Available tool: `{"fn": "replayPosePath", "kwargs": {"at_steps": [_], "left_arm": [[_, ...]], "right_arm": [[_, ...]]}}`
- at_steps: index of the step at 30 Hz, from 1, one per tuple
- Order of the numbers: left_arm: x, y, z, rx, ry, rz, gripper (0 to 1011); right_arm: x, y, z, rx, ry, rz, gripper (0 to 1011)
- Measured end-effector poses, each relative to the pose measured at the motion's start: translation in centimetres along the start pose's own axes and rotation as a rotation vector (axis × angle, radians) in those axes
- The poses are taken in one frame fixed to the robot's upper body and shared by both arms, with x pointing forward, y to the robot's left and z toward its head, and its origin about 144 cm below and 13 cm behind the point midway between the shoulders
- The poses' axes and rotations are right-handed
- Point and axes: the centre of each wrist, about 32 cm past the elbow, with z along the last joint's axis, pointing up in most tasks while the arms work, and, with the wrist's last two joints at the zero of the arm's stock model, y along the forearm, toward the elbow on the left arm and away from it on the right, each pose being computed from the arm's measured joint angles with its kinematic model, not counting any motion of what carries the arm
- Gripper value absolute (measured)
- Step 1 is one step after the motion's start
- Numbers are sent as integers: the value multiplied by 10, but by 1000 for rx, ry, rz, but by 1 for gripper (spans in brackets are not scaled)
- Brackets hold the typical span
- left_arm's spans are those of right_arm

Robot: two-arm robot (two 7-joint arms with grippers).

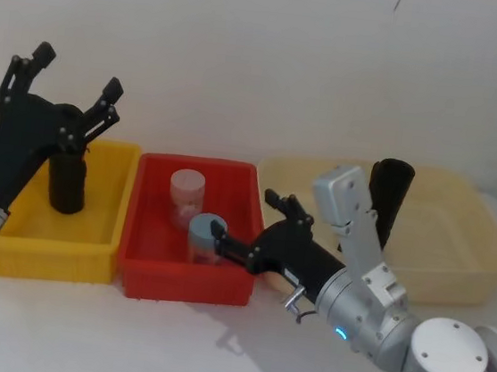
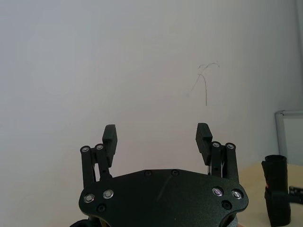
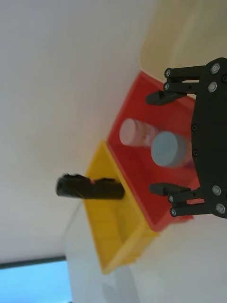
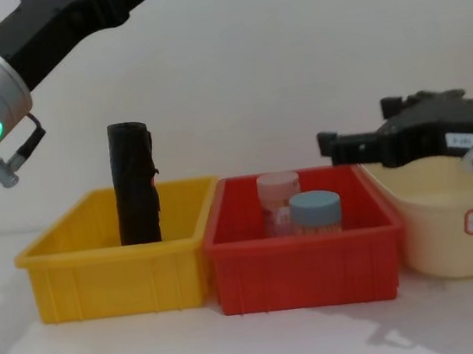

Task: Pick up the garbage bag with the one hand and transfer it to the other hand.

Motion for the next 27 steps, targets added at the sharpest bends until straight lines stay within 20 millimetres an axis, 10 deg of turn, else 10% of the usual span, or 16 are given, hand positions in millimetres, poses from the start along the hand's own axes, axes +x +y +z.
{"fn": "replayPosePath", "kwargs": {"at_steps": [27], "left_arm": [[1,7,5,0,-15,21,1001]], "right_arm": [[-5,39,-3,-163,6,105,1000]]}}
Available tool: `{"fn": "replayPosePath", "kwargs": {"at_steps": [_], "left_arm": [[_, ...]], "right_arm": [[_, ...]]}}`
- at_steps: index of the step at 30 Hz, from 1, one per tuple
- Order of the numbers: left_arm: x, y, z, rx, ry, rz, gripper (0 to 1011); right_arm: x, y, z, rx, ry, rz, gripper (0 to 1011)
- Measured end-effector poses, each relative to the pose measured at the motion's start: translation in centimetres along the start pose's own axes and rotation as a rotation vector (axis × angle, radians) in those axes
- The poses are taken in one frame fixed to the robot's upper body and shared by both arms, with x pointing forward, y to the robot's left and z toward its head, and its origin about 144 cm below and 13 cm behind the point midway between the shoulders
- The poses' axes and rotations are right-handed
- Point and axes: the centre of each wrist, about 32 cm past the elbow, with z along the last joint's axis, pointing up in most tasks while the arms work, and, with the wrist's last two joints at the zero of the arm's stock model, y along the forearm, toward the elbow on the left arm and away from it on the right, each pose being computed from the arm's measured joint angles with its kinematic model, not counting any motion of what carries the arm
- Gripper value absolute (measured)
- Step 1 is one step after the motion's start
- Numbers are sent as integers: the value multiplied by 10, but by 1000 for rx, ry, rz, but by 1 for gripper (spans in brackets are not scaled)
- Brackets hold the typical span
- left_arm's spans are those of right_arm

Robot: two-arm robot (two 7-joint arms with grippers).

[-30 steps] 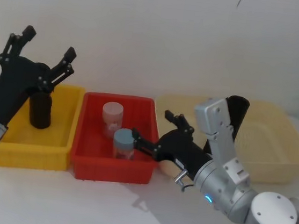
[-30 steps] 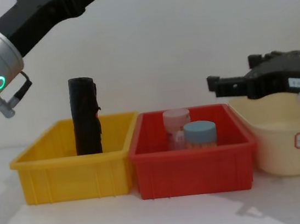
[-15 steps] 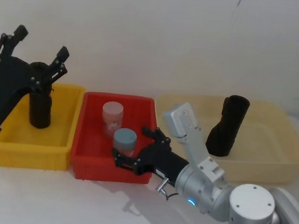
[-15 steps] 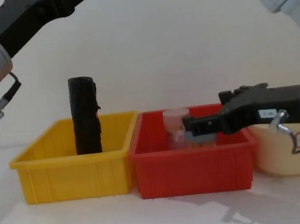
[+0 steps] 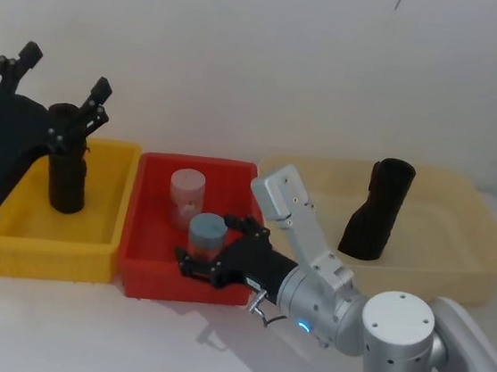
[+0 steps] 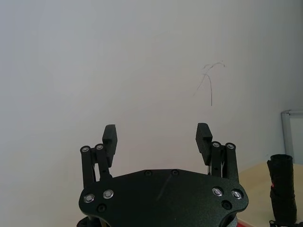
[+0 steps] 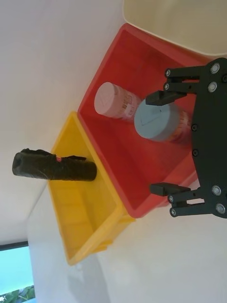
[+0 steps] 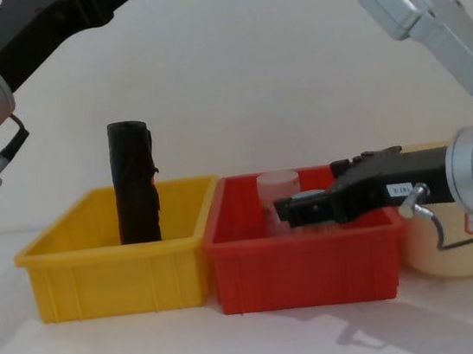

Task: Pick up the garbage bag with the one hand and transfer it to the other hand.

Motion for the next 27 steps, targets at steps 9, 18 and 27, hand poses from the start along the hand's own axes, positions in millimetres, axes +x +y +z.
{"fn": "replayPosePath", "kwargs": {"at_steps": [9,18,27], "left_arm": [[0,0,0,0,-1,1,1001],[0,1,1,0,-2,3,1001],[0,1,1,0,-2,3,1001]], "right_arm": [[8,5,2,4,23,-18,1000],[13,11,1,-5,25,-35,1000],[15,19,-3,-22,18,-47,1000]]}}
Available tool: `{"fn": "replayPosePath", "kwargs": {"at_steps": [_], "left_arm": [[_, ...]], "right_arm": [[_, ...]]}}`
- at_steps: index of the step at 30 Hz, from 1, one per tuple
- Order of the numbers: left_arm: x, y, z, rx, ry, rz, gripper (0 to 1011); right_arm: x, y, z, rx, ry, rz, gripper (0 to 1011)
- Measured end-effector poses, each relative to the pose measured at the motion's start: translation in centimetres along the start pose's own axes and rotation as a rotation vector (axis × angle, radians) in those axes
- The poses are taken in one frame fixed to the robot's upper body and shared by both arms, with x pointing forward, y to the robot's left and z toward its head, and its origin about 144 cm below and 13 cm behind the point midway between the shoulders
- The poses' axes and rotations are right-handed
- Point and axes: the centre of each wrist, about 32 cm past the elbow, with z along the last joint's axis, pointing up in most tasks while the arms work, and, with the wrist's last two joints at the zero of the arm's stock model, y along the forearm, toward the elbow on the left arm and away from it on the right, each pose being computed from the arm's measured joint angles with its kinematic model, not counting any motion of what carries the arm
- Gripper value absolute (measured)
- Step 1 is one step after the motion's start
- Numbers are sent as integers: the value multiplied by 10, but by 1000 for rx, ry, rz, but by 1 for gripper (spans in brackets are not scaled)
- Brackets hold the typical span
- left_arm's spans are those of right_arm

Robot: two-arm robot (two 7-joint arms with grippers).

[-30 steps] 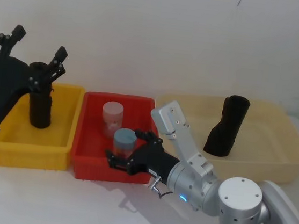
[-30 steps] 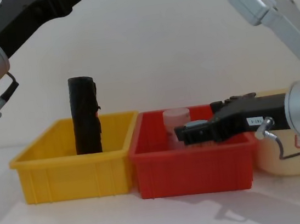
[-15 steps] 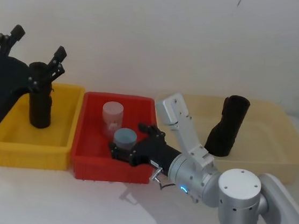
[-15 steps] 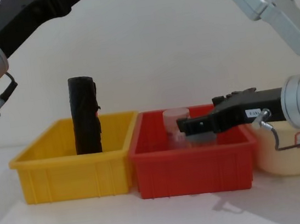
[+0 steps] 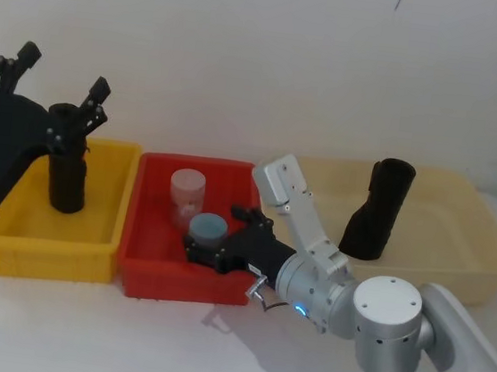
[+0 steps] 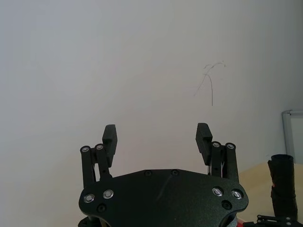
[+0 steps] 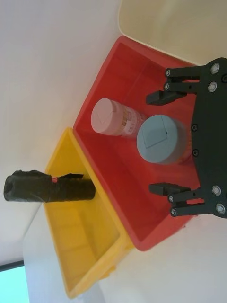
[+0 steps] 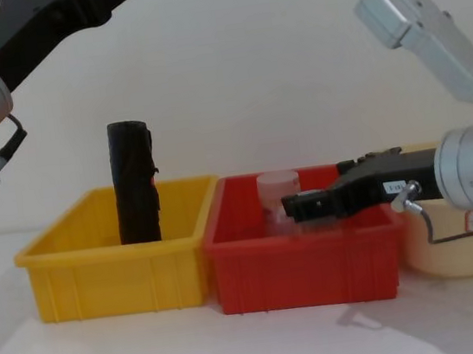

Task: Pick up the garbage bag with the one hand and transfer it to the other hand.

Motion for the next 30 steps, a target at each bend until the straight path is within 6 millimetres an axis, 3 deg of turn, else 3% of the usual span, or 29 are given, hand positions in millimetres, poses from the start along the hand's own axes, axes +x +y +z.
{"fn": "replayPosePath", "kwargs": {"at_steps": [26,30], "left_arm": [[0,0,0,0,0,0,1001],[0,0,0,0,0,0,1001]], "right_arm": [[5,16,-6,-53,13,-22,998],[5,17,-7,-62,18,-22,916]]}}
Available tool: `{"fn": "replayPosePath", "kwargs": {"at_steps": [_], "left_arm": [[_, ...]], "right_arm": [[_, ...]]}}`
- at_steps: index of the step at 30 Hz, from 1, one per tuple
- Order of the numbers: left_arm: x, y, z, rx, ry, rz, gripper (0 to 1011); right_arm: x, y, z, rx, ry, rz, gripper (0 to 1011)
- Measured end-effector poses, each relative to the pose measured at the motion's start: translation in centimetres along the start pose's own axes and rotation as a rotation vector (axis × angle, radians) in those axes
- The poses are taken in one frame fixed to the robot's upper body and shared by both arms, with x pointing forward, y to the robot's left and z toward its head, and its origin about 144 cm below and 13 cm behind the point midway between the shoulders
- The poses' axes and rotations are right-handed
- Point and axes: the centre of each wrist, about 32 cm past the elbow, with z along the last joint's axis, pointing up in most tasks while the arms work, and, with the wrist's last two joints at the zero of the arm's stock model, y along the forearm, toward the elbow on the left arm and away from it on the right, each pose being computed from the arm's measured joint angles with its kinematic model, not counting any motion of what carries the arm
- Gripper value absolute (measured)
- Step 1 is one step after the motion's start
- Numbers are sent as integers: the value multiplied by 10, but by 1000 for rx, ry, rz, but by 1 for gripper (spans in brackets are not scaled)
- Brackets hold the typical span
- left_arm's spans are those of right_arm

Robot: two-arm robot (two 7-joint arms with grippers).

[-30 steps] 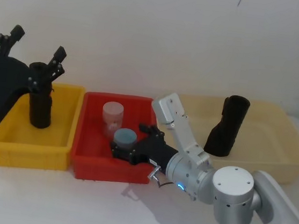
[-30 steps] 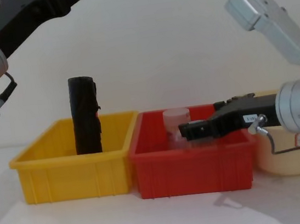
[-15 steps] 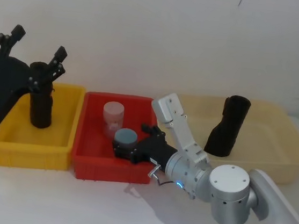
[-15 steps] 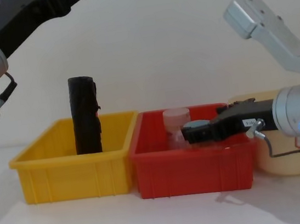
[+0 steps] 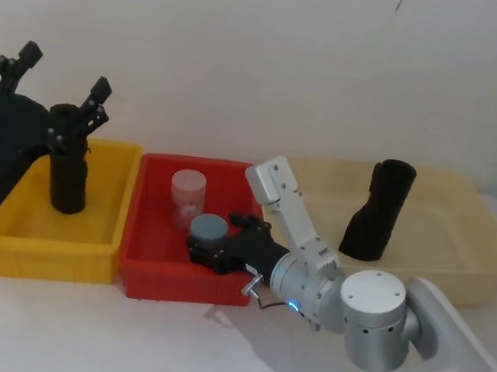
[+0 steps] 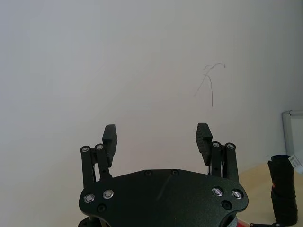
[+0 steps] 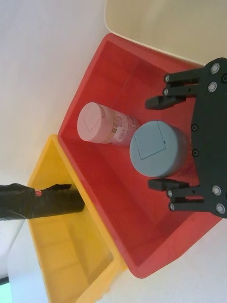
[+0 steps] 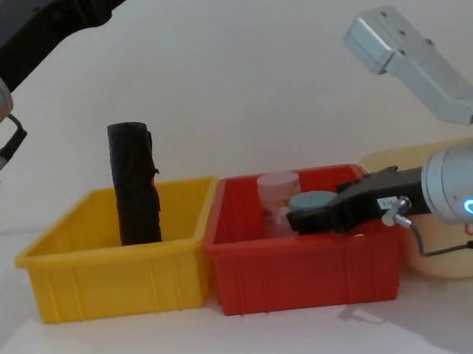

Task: Pick up the garbage bag with the one hand and transfer it to the other hand.

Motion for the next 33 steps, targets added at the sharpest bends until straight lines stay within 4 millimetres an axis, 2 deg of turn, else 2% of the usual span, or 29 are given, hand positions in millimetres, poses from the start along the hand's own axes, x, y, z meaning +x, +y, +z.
{"fn": "replayPosePath", "kwargs": {"at_steps": [3,5,6,8,10,20,33], "left_arm": [[0,0,0,0,0,0,1001],[0,0,0,0,0,0,1001],[0,0,0,0,0,0,1001],[0,0,0,0,0,0,1001],[0,0,0,0,0,0,1002],[0,0,0,0,0,0,1001],[0,0,0,0,0,0,1002]], "right_arm": [[0,1,0,-4,6,-1,864],[0,1,0,-4,9,-2,790],[0,1,0,-4,12,-4,790],[1,1,0,-3,17,-9,697],[1,1,0,-1,21,-11,675],[4,-3,4,55,57,-34,675],[20,-18,26,215,97,-106,675]]}}
